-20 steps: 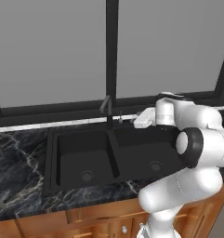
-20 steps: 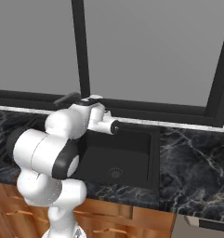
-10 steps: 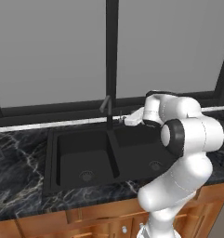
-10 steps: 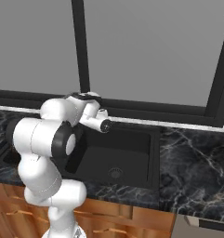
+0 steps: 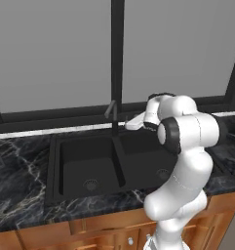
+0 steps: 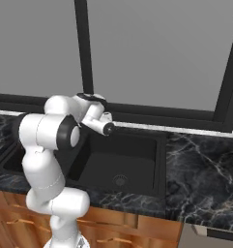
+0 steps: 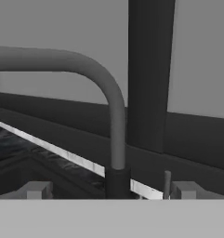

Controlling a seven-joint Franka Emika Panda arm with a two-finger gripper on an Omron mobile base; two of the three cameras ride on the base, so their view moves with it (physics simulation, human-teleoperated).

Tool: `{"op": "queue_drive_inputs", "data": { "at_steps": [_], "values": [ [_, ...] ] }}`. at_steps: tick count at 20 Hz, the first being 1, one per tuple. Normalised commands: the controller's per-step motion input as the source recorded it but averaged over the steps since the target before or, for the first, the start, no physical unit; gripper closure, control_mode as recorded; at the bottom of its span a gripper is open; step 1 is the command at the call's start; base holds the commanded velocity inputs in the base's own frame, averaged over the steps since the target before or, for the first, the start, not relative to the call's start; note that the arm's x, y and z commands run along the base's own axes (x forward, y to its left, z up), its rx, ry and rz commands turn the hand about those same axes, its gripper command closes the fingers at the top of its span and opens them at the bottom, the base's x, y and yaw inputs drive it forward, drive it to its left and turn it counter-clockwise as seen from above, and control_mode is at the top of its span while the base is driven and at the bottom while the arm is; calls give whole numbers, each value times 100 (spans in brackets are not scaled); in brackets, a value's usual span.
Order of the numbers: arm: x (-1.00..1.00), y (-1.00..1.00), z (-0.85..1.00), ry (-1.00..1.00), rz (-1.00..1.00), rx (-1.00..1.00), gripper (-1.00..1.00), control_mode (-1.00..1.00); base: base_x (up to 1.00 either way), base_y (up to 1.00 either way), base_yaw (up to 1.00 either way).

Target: Turn on the sink faucet and place the jug under the water for a few seconds to fill it up.

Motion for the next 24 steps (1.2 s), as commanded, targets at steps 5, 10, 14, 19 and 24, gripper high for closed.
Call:
{"op": "queue_drive_inputs", "data": {
  "at_steps": [5,10,14,19,24],
  "values": [
    [26,0,-18,-3,-1,0,-100,-100,0,0,0],
    [31,0,-25,-1,-1,0,-100,-100,0,0,0],
    [31,0,-24,-1,-1,0,-100,-100,0,0,0],
    [32,0,-20,-1,-2,0,-100,-100,0,0,0],
    [37,0,-16,0,-4,0,-100,-100,0,0,0]
  ]
}}
